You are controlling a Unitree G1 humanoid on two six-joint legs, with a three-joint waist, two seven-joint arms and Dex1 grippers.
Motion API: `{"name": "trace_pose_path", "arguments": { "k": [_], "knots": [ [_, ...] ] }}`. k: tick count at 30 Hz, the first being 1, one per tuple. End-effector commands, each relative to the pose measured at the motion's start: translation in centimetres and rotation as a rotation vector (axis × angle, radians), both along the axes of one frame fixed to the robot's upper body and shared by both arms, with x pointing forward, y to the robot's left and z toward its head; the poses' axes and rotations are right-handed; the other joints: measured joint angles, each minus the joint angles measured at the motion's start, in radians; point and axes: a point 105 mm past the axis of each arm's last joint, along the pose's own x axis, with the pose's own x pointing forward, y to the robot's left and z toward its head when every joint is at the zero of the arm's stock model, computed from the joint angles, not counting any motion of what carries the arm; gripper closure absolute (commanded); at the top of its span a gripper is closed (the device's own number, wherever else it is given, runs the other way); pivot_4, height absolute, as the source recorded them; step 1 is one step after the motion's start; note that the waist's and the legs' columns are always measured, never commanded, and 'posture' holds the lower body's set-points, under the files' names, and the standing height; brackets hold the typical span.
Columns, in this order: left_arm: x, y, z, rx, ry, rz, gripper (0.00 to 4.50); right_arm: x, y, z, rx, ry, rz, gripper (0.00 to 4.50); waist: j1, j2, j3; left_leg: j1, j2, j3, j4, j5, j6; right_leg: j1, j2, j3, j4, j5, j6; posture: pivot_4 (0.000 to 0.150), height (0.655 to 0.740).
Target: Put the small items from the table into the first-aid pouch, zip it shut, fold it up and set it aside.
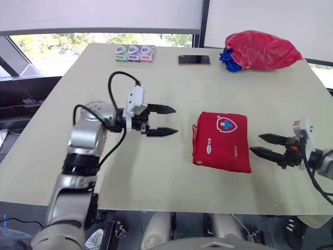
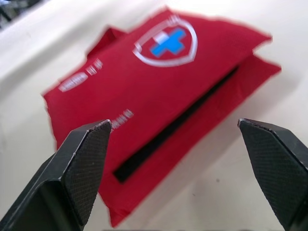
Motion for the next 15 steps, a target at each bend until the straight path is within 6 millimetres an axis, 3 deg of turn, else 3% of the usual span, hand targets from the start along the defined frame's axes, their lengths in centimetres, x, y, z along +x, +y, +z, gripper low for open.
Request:
{"name": "trace_pose_path", "arguments": {
  "k": [1, 6, 10, 12, 15],
  "knots": [
    [-1.6, 0.4, 2.0, 0.006, -0.059, -0.005, 0.11, 0.7, 0.0, -0.1, 0.009, 0.069, 0.019, 0.0, -0.003, 0.0, 0.0, 0.0, 0.0, 0.0, 0.0, 0.0, 0.0, 0.0, 0.0, 0.0, 0.0, 0.0, 0.0, 0.15, 0.74],
    [-1.3, 1.2, 3.4, -0.016, -0.084, 0.091, 0.11, 2.4, 0.8, -1.0, 0.02, 0.206, 0.006, 0.0, -0.006, 0.0, 0.0, 0.0, 0.0, 0.001, 0.0, 0.0, 0.0, 0.0, 0.001, 0.0, 0.0, 0.0, 0.0, 0.15, 0.74],
    [-1.9, 1.0, 3.8, -0.028, -0.085, 0.097, 0.11, 2.5, 2.1, -1.4, 0.068, 0.301, 0.034, 0.0, -0.006, 0.0, 0.0, 0.0, 0.0, 0.001, 0.0, 0.0, 0.0, 0.0, 0.001, 0.0, 0.0, 0.0, 0.0, 0.15, 0.74],
    [-1.9, 0.9, 3.9, -0.036, -0.088, 0.102, 0.0, 2.4, 2.2, -2.2, 0.058, 0.335, 0.042, 0.52, -0.004, 0.0, 0.0, 0.0, 0.0, 0.0, 0.0, 0.0, 0.0, 0.0, 0.001, 0.0, 0.0, 0.0, 0.0, 0.15, 0.74],
    [-1.9, 1.0, 4.0, -0.031, -0.093, 0.114, 0.0, 2.4, 2.7, -2.1, 0.085, 0.346, 0.051, 1.66, -0.006, 0.0, 0.0, 0.0, 0.0, 0.001, 0.0, 0.0, 0.0, 0.0, 0.001, 0.0, 0.0, 0.0, 0.0, 0.15, 0.74]
  ]
}}
